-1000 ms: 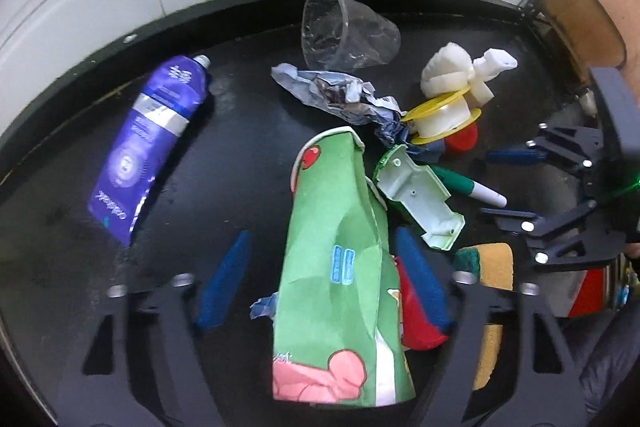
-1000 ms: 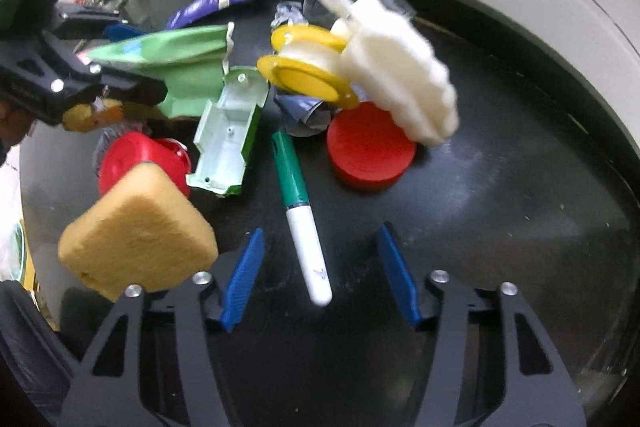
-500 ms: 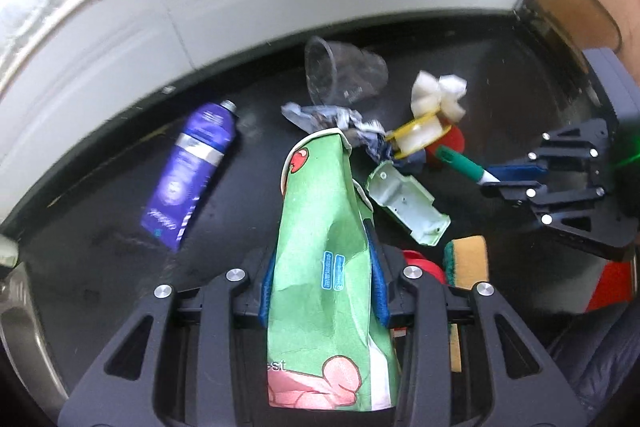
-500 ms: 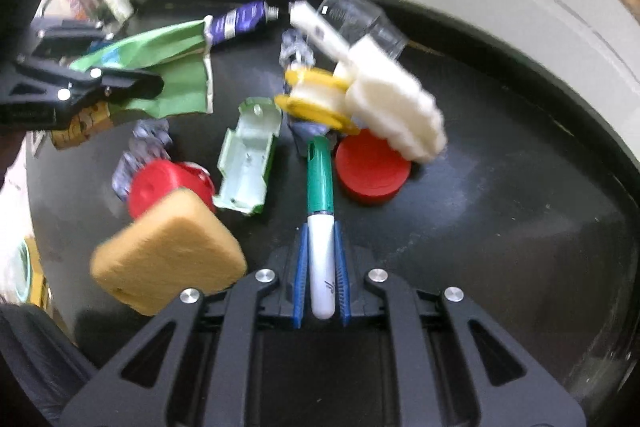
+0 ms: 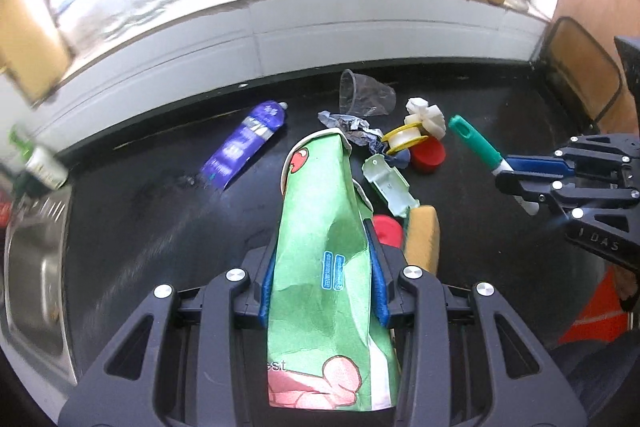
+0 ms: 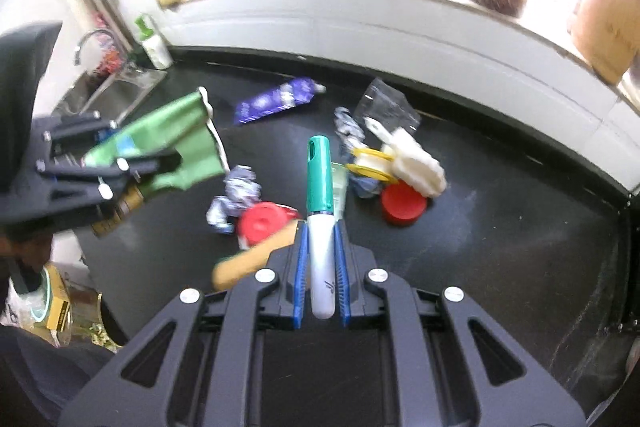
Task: Collect trash
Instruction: 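Carry the cup and marker to the black bin and release both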
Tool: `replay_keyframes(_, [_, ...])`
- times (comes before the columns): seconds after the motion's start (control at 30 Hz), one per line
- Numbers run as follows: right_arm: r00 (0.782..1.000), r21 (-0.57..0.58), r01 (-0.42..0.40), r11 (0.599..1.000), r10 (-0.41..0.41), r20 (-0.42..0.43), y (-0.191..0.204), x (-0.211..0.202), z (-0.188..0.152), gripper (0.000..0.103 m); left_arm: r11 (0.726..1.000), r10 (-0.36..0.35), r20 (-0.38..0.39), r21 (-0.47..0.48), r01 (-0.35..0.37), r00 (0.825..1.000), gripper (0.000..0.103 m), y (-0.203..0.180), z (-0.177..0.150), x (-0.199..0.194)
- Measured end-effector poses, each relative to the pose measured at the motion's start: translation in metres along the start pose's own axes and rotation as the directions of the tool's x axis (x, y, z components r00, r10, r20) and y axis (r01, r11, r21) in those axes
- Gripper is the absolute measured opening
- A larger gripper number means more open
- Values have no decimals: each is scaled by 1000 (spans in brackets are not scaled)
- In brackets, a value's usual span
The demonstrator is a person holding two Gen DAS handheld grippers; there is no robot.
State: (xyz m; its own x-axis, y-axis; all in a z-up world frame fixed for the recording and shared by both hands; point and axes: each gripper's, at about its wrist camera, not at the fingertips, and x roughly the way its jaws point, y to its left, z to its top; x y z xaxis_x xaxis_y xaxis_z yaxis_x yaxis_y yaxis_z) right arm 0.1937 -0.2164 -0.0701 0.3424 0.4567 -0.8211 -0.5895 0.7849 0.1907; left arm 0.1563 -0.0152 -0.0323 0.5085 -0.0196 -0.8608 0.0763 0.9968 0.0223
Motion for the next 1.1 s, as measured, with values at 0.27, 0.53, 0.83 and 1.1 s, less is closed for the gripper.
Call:
replay_keyframes(0.27, [999, -80, -45, 996, 46, 11, 71, -18, 1, 14, 992, 69, 28, -109, -66, 997, 36, 5, -57, -49])
replay_keyframes(0.53, [994, -168, -113, 979, 113, -12, 143, -19, -3, 14, 957, 137, 29, -261, -125, 990, 36, 39, -123, -87])
replay_keyframes(0.83, [949, -344, -316, 884, 291, -123, 280, 5, -15, 14, 815, 302, 3, -519, -257, 953, 36, 109, -241, -143])
replay_keyframes(1.1, [836, -444, -544, 712, 419, -353, 426, 57, -64, 14, 608, 386, -153, -699, -376, 910, 36, 167, -379, -174])
